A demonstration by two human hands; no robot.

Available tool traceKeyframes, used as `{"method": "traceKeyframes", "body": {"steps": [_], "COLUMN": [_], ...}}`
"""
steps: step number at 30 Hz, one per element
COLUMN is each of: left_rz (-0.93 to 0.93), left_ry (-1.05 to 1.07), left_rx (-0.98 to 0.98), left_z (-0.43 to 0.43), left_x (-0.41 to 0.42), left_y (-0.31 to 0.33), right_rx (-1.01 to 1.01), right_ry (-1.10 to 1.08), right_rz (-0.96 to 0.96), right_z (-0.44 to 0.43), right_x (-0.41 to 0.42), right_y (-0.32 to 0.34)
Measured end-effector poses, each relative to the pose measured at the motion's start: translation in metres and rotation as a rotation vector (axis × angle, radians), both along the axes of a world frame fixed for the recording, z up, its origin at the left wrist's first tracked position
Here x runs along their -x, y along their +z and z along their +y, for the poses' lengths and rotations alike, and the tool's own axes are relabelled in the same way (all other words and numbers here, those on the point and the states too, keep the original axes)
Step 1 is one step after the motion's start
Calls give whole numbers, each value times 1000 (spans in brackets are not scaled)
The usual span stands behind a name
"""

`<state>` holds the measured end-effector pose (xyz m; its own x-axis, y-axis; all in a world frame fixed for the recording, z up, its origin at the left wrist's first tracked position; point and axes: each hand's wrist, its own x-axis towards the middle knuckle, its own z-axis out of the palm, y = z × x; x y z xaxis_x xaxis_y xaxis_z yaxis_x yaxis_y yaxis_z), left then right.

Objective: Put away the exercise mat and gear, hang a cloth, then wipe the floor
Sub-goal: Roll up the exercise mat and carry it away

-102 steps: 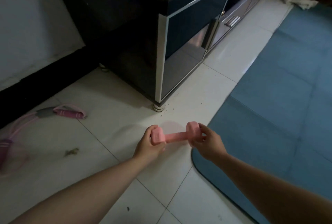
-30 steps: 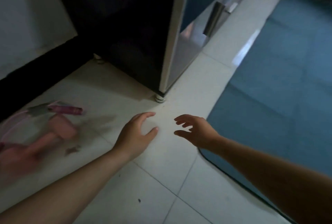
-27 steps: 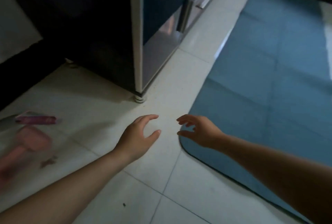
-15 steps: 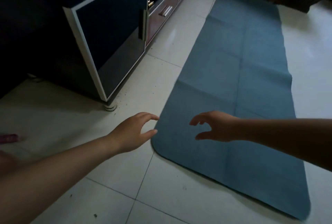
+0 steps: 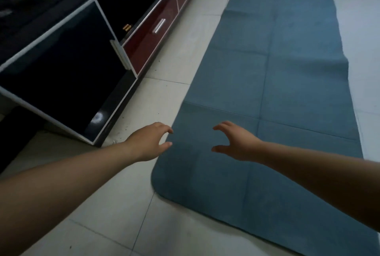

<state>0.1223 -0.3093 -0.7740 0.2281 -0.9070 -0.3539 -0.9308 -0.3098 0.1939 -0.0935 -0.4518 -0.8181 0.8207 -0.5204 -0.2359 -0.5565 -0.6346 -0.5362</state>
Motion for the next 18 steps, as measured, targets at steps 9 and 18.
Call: {"method": "traceKeyframes", "body": {"steps": [9,18], "left_rz": [-77,93], "left_ry": [-208,-382], "left_rx": [-155,-123], "left_z": [-75,-98], "left_x": [22,42], "left_y": [-5,-77], "right_rx": [-105,-61], "right_ry": [-241,-300], "right_rz": [46,131], "right_z": [-37,-30], "right_x": [47,93], "right_y": [-48,-37]}}
